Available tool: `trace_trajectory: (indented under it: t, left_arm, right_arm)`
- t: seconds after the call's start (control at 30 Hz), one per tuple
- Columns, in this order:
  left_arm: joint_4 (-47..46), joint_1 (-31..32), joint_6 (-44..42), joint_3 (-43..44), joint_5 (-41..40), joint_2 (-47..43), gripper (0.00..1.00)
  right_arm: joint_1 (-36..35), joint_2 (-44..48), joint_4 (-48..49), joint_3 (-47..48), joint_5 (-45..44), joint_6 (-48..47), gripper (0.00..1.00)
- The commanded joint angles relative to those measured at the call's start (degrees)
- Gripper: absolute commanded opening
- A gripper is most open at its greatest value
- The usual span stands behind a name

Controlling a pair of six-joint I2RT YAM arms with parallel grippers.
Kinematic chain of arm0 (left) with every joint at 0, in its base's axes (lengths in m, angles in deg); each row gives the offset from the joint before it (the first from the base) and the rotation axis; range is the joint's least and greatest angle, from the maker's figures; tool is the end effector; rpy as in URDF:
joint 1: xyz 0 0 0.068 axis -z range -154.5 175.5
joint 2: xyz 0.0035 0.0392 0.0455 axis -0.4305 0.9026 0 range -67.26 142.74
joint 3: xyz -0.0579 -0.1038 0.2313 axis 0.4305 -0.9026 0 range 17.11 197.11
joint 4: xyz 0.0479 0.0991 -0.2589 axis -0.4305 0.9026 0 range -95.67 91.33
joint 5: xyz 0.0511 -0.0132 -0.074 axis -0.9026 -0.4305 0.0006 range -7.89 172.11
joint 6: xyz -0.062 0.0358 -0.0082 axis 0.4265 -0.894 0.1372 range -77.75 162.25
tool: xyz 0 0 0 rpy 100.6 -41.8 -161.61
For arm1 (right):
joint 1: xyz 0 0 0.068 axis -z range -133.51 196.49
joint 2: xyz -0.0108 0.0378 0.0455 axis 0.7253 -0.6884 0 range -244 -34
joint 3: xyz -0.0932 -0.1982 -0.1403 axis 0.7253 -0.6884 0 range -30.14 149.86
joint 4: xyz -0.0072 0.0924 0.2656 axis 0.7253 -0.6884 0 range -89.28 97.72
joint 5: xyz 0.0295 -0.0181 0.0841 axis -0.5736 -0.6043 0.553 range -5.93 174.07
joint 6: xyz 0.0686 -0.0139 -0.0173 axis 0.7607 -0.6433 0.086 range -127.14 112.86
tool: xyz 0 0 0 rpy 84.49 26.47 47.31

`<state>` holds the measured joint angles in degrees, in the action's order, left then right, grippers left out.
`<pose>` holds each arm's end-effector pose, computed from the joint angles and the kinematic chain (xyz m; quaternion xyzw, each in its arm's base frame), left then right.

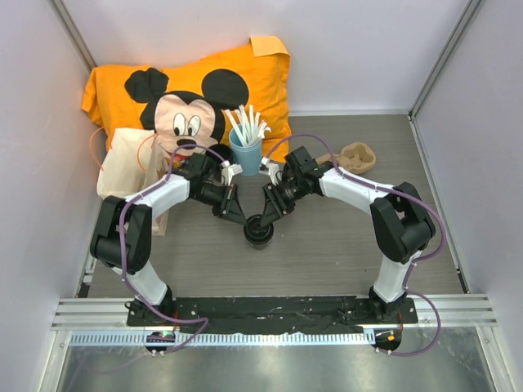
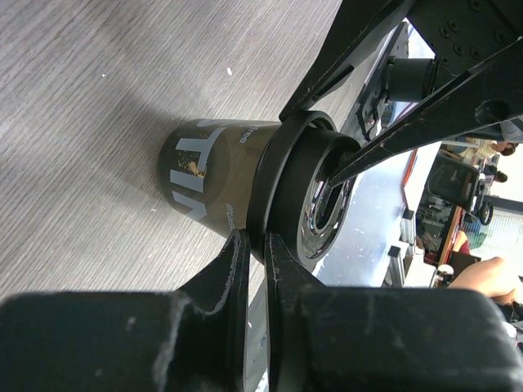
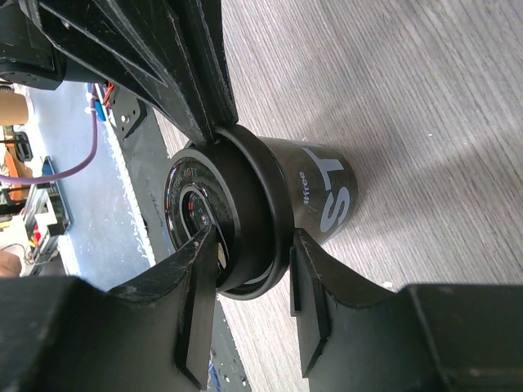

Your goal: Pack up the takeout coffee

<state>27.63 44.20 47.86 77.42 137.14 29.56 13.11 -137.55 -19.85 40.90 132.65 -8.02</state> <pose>0.3033 -0.1542 0.1510 0.1800 0.8583 -0.4773 0.0563 0.3027 0.2530 0.1666 -0.3609 0.8102 0.4473 0.1148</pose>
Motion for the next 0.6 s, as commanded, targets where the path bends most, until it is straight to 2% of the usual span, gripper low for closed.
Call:
trace_trajectory:
  t: [0.0, 0.43, 0.57]
  left_arm:
    - [-0.7, 2.6, -3.8, -1.9, -11.5, 2.1, 0.08]
    - [1.8, 3.9, -5.3, -0.6, -17.8, 5.4, 0.07]
    - [2.4, 4.5, -5.4, -0.2, -19.3, 6.7, 0.11]
  right_arm:
    - [-0.9, -0.8, 2.7, -1.0, -3.2, -1.8, 0.34]
    - [-0.9, -2.1, 3.8, -3.1, -2.6, -2.0, 0.33]
    - [-1.0, -2.0, 3.8, -2.8, -2.9, -1.8, 0.32]
